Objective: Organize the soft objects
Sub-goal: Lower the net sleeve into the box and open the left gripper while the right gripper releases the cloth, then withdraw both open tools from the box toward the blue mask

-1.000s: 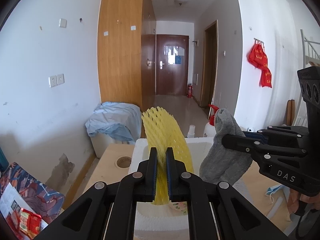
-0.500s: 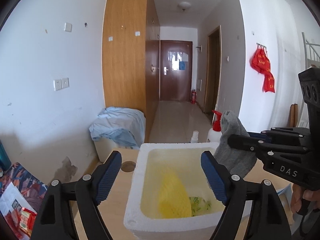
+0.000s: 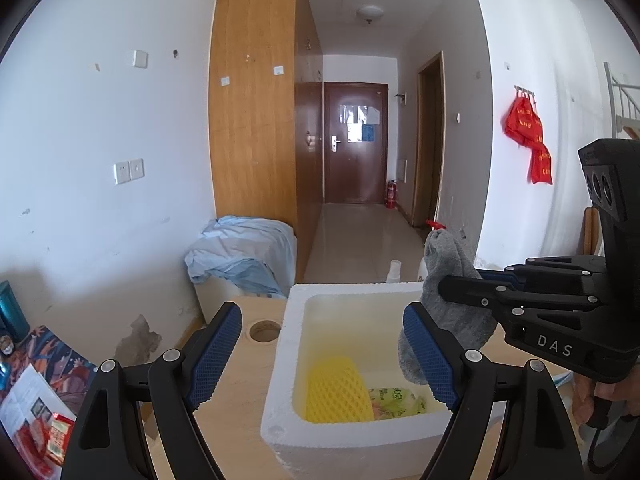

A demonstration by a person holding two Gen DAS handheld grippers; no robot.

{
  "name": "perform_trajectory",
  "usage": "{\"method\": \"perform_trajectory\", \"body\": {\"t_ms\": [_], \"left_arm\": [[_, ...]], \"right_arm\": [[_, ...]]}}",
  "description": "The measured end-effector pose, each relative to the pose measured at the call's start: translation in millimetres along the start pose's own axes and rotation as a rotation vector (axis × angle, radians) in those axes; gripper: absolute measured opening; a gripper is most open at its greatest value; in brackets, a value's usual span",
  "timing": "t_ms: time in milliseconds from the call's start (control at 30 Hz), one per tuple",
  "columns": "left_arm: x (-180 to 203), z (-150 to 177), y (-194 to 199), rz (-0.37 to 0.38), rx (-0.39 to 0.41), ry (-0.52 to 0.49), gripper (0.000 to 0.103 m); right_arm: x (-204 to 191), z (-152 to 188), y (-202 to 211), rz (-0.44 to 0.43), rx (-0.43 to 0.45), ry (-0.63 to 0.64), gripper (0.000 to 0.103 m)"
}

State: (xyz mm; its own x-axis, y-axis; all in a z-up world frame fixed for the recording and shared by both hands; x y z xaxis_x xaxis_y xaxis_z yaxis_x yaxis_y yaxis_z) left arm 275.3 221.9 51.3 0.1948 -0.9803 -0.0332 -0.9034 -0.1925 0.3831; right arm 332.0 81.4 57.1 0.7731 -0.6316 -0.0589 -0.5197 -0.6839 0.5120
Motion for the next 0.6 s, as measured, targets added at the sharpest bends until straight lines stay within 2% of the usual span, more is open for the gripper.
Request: {"method": "perform_trajectory", "body": {"t_ms": [100,167,233,300,600], "left_arm": [[-2.7,0.9,0.2,-0.009,-0.005,0.006,0.084],[-3.2,0.5,2.3,-0.009,-0.003,0.011,0.084],[-3.5,0.9,5.1,-0.011,0.0,0.013,0.084],[-2.1,1.2,6.6,-0.011,0.001,0.006,0.084],[0.0,0.8,10.2,-0.012,0.001,0.004,0.084]], "right_arm": [[-0.7,-1.3,-2.4,-0.012,-0.006,-0.001,0.013],[-3.3,-0.9,-3.4,0.001,0.001,0.013,0.023],[-5.0,-0.9,-3.5,-0.013,0.003,0.016,0.058],[-6.7,-0.8,-1.8,-0.024,0.013,0.018,0.071],[-2.9,0.1,2.4,-0.011,0.0,-0.004,0.074]]}}
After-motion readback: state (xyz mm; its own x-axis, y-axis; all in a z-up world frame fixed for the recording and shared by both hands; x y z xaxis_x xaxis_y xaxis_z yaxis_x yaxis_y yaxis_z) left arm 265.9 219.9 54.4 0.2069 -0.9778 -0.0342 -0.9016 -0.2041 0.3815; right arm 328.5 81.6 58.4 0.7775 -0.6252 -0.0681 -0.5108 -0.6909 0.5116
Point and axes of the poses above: each gripper's, at about its wrist camera, not at the fingertips, and y roughly against the way its jaws point, x to its right, z to its underside, the point moved 1 cm from there along -y, roughly the way its jaws point, and after that the axes turned 2 degrees about -y, right-handed, at the moved point
